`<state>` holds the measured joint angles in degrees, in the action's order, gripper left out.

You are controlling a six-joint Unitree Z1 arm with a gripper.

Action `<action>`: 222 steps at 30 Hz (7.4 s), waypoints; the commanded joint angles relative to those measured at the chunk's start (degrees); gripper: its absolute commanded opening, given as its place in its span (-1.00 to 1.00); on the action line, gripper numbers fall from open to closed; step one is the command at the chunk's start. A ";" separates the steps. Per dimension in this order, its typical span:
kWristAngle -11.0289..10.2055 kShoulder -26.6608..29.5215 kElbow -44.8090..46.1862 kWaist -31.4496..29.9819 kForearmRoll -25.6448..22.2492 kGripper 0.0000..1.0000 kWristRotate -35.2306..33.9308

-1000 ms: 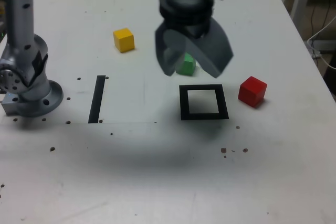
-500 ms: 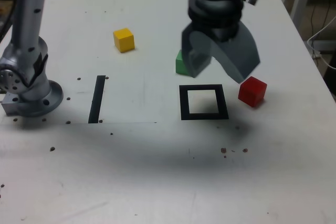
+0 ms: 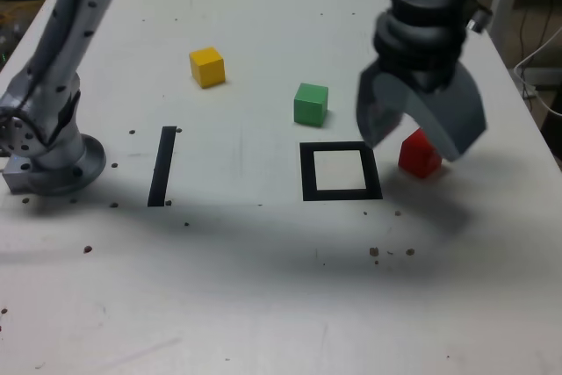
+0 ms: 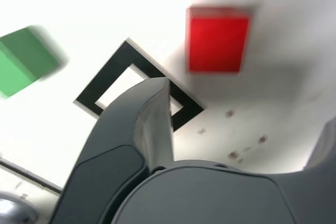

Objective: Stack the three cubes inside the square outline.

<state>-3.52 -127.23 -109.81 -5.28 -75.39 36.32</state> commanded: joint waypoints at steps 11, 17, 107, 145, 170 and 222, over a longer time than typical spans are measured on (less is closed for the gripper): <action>1.01 -5.02 -4.84 1.96 -1.41 0.95 1.04; 1.24 -6.21 -6.22 2.90 -2.26 0.91 1.72; 6.74 9.16 19.76 1.94 5.71 -0.45 -30.90; 7.02 6.61 22.96 3.70 9.97 0.87 -30.61; 2.05 22.88 33.79 9.95 7.64 0.99 -32.49; -3.05 17.92 46.48 46.98 14.60 0.87 -19.45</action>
<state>-6.64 -108.69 -62.93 41.58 -60.91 16.76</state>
